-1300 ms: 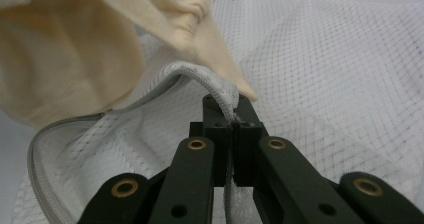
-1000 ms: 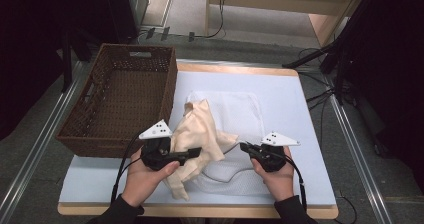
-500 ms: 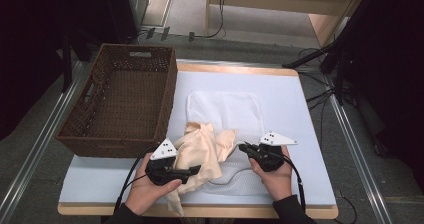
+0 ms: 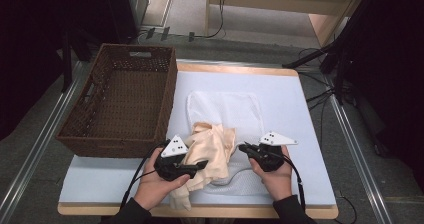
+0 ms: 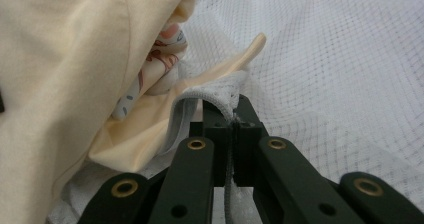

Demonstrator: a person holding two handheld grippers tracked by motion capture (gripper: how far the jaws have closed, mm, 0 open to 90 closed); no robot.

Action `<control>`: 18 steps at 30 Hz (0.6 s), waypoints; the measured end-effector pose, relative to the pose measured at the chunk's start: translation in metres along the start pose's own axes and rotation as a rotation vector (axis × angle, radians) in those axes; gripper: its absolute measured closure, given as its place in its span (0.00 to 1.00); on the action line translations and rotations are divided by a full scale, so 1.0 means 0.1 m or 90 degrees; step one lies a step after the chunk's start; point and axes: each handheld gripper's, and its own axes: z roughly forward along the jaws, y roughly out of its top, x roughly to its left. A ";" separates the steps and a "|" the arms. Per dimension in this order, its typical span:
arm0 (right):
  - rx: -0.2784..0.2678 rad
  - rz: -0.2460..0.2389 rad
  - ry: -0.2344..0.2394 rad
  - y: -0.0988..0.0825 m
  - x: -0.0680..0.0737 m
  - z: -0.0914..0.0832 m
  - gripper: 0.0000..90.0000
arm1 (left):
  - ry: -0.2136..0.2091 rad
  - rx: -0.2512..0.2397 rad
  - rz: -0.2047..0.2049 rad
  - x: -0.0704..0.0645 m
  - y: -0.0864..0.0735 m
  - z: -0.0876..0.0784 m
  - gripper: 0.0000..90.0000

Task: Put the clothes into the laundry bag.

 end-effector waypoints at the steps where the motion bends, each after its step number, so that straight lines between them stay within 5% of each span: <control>1: 0.000 0.000 0.000 0.00 0.01 0.00 0.98 | 0.003 -0.009 -0.005 0.00 0.02 -0.04 0.66; 4: 0.002 -0.003 -0.001 0.00 0.02 0.01 0.98 | -0.006 -0.044 -0.006 -0.02 0.08 -0.18 0.68; 10: 0.005 0.005 -0.003 0.02 0.01 0.05 0.98 | -0.086 -0.074 0.036 -0.21 0.15 -0.29 0.65; 13: 0.008 0.008 -0.004 0.02 0.02 0.07 0.98 | -0.108 -0.035 0.046 -0.28 0.10 -0.10 0.60; 14: 0.006 0.011 -0.003 0.03 0.03 0.06 0.98 | -0.119 0.004 0.040 -0.28 0.01 0.11 0.53; 18: 0.006 0.014 0.002 0.06 0.05 0.04 0.98 | -0.104 0.044 0.034 -0.28 -0.13 0.39 0.39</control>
